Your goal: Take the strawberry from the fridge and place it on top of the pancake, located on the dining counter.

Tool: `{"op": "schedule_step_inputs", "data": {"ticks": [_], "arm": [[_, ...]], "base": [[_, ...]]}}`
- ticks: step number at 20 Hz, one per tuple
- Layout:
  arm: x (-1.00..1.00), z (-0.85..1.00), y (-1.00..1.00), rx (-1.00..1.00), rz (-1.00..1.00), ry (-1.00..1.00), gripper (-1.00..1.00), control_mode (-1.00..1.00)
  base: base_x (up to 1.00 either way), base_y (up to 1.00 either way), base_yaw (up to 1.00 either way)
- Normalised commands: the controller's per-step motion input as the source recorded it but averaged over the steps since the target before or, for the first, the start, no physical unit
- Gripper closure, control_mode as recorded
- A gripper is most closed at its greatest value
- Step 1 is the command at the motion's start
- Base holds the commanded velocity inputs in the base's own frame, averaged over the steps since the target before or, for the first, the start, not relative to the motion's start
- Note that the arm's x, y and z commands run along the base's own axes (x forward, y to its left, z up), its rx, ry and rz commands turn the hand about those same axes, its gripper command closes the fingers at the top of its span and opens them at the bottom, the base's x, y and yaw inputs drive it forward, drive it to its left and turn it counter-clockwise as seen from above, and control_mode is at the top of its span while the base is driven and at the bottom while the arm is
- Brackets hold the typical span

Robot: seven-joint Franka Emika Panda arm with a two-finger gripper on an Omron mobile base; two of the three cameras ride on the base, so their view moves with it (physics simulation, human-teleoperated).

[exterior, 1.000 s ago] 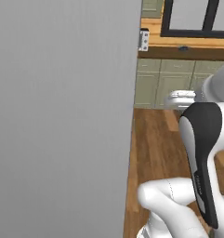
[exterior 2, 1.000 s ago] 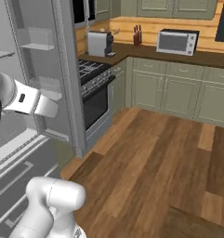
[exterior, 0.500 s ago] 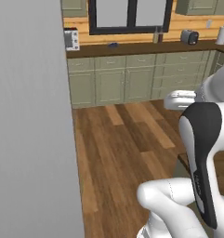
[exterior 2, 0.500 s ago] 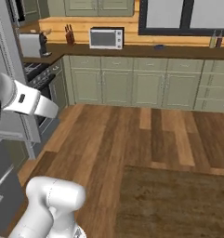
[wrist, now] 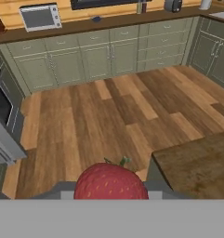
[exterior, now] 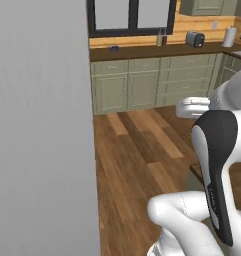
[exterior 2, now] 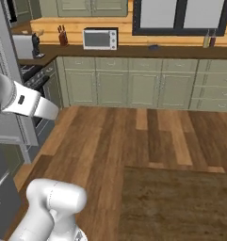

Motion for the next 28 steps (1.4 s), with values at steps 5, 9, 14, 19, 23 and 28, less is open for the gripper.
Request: {"op": "schedule_step_inputs", "data": {"ticks": [5,9,14,19,23,28], "arm": [[0.00,0.00,0.00,0.00,0.00,0.00,1.00,1.00],[0.00,0.00,0.00,0.00,0.00,0.00,1.00,1.00],[0.00,0.00,0.00,0.00,0.00,0.00,1.00,1.00],[0.00,0.00,0.00,0.00,0.00,0.00,1.00,1.00],[0.00,0.00,0.00,0.00,0.00,0.00,1.00,1.00],[0.00,0.00,0.00,0.00,0.00,0.00,1.00,1.00]], "base": [[-1.00,-0.30,-0.27],[-0.99,-0.18,-0.01],[-1.00,-0.04,0.07],[-1.00,-0.27,0.06],[-1.00,-0.26,0.03],[-0.87,-0.65,0.00]]}}
